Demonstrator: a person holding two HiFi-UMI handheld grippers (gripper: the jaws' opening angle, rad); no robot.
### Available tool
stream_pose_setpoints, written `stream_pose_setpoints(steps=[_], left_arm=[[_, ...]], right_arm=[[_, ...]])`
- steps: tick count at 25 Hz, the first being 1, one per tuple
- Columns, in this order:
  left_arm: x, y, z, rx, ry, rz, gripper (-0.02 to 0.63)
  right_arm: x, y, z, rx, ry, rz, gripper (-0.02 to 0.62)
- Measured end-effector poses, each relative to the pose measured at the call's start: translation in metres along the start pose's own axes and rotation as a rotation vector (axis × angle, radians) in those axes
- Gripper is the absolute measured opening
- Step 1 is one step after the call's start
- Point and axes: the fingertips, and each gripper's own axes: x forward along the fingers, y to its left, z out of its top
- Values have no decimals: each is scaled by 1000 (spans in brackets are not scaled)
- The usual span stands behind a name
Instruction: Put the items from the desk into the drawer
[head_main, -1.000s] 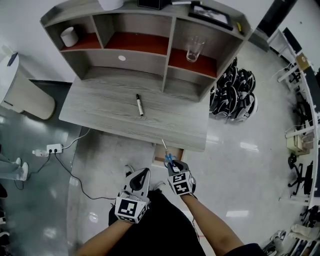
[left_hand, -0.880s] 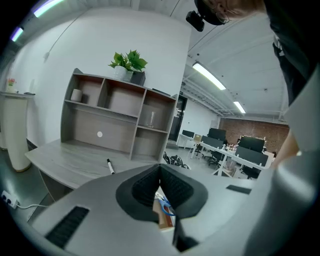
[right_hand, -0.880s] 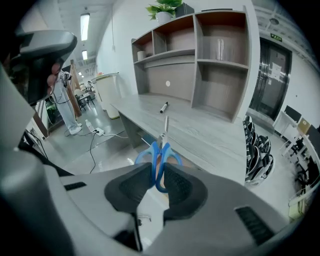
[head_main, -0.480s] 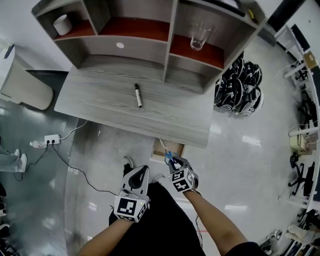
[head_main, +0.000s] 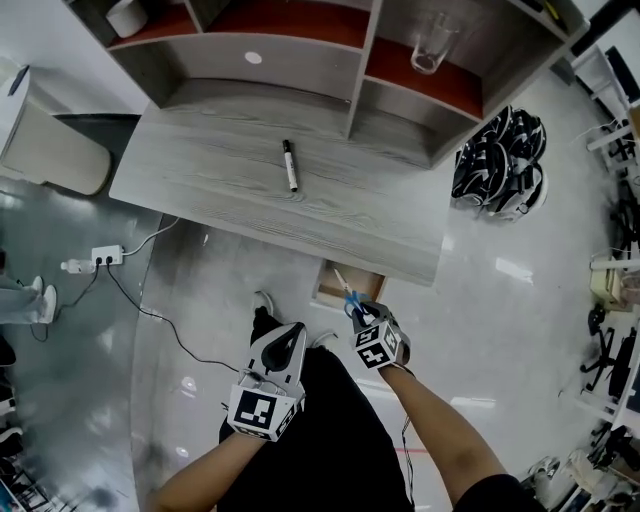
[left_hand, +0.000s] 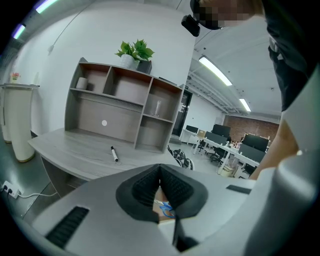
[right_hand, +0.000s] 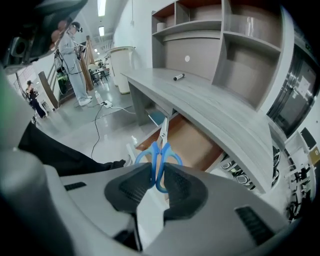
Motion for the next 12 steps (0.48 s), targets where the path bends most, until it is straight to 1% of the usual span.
stream_pose_setpoints(steps=[6,9,12], left_arm=[[-1,9,-9,-10,16,32,12],[-2,12,-17,-18,30,40,12],[-4,21,-21,-20,39,66,12]], right_arm=[[32,-6,-16,-42,55,11,91],[42,-15,-20,-41,70,4,91],[54,-20,-22,-37,82,0,91]])
